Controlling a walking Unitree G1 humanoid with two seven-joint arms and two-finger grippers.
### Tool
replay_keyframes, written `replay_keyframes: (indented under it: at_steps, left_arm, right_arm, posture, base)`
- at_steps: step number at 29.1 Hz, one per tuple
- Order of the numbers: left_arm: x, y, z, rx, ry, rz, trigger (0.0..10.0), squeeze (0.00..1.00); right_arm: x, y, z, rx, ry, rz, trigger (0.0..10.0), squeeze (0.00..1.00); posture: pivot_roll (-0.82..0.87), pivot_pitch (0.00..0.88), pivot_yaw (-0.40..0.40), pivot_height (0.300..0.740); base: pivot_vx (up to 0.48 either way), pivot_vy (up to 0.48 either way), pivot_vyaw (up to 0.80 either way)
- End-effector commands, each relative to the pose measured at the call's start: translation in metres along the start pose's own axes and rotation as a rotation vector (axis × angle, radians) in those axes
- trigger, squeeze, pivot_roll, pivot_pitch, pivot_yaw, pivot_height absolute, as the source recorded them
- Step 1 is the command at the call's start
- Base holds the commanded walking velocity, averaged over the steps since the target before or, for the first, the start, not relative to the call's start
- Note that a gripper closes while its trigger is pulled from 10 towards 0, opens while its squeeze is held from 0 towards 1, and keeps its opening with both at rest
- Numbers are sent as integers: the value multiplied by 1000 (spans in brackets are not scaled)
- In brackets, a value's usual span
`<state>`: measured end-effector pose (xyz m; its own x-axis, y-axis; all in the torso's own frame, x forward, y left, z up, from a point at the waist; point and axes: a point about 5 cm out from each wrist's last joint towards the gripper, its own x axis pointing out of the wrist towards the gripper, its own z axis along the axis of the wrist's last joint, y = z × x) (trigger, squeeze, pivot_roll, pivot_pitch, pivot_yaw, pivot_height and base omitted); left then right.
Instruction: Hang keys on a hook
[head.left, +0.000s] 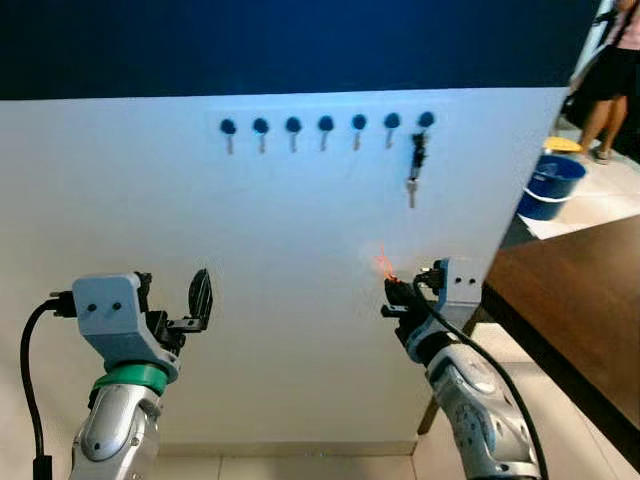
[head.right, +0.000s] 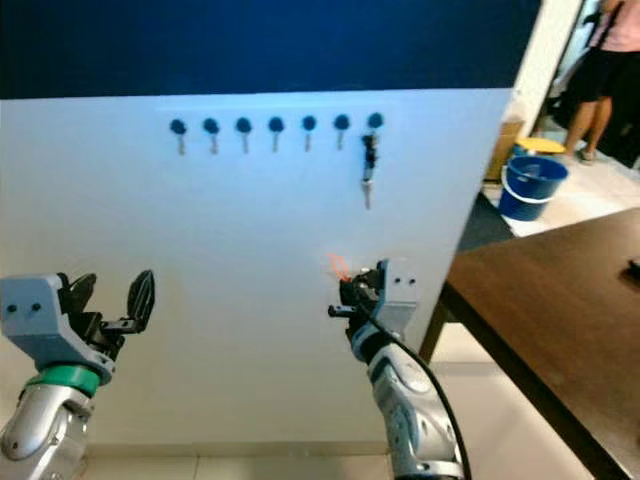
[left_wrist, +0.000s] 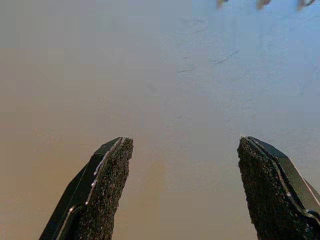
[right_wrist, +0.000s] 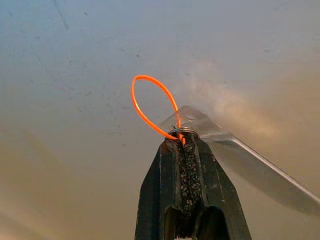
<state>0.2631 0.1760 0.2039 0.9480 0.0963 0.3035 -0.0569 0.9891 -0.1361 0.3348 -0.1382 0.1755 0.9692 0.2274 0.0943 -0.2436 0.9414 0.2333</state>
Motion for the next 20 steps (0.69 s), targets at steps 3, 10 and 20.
replay_keyframes:
  at_steps: [3,10,20]
  left_arm:
    - [-1,2,1,-18,-10,4,10000,0]
    - [-6,9,-3,1,28,33,10000,0]
    - [-5,5,-6,11,31,25,10000,0]
  right_arm:
    - [-1,4,1,16,-5,13,10000,0]
    - [-2,12,2,-32,-20,71,10000,0]
    - [8,43,31,-107,-132,221,10000,0]
  posture:
    - [-201,48,129,740]
    - [-195,45,127,740]
    - [-204,42,132,740]
  base:
    - [0,-160,0]
    - [0,0,0]
    - [0,0,0]
